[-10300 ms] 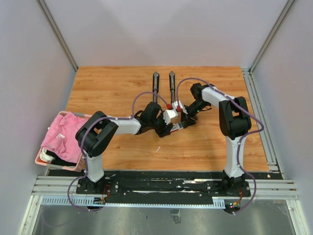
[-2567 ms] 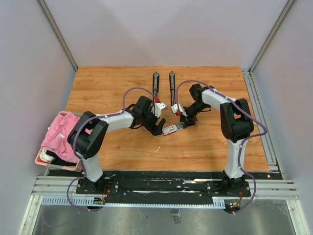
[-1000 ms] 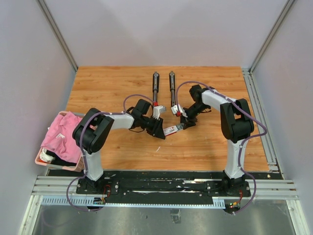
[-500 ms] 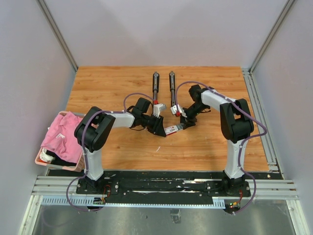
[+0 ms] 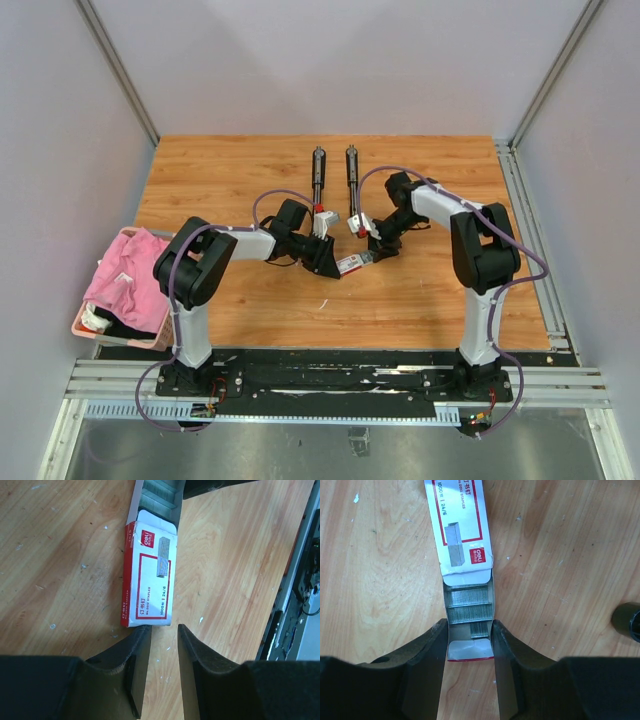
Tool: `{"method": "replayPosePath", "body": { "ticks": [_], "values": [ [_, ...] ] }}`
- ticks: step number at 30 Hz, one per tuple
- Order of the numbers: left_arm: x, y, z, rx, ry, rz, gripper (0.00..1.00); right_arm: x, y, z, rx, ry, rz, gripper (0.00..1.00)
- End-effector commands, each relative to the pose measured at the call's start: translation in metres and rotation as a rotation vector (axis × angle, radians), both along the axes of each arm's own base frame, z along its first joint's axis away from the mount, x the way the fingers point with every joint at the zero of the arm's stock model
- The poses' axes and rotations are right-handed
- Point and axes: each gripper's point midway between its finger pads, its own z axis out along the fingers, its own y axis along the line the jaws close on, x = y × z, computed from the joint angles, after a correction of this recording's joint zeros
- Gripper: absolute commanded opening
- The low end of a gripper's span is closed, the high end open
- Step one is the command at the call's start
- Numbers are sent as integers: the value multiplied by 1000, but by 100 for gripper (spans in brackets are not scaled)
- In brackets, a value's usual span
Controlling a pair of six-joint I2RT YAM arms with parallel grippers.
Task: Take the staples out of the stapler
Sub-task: Close the staple box at the center of the board.
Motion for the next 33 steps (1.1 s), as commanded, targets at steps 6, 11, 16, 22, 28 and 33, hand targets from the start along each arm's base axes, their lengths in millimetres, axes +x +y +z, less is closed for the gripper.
{"method": "replayPosePath", "body": {
  "ticks": [6, 11, 16, 22, 28, 33],
  "values": [
    [0, 15, -35, 104, 26, 41, 35, -20, 18, 11, 10, -7, 68, 40],
    [1, 16, -38, 113, 25, 41, 36, -23, 20, 14, 14, -14, 87, 41],
    [2, 17, -39, 119, 22, 45, 36, -23, 18, 19, 8, -26, 80, 46],
    [2, 19, -40, 128, 19, 49, 37, -22, 12, 37, 30, -45, 37, 56],
    [3, 20, -39, 128, 15, 48, 37, -8, 1, 57, 45, -47, -111, 61],
    [3, 20, -37, 122, 15, 46, 38, 18, -29, 48, -77, -48, -448, 62]
  ]
}}
